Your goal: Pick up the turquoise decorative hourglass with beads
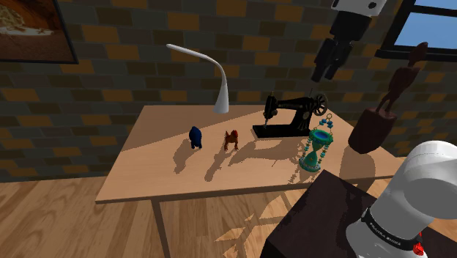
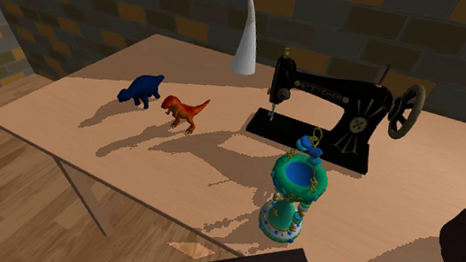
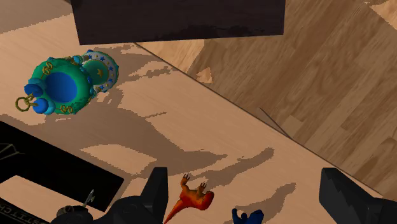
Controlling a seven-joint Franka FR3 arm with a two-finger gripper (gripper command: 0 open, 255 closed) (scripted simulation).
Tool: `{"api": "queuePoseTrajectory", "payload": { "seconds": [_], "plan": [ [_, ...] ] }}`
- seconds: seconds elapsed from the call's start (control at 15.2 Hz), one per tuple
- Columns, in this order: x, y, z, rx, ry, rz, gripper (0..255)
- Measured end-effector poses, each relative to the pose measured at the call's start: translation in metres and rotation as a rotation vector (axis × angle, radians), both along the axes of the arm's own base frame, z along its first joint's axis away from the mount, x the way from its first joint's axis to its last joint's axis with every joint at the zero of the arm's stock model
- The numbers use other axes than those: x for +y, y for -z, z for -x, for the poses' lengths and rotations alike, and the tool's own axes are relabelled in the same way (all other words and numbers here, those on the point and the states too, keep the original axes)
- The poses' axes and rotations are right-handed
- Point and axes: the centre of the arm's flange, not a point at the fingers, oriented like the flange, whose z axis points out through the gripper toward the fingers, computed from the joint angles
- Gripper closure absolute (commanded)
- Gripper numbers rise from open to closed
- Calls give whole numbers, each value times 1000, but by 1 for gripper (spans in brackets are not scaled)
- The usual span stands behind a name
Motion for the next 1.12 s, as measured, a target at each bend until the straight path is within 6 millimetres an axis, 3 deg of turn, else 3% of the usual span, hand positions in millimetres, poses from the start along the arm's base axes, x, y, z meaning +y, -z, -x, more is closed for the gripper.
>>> {"api": "queuePoseTrajectory", "payload": {
  "seconds": [0.26,1.12],
  "plan": [
    [-21,14,11,-18,-14,-4,0],
    [-154,132,52,-132,-106,-30,0]
  ]
}}
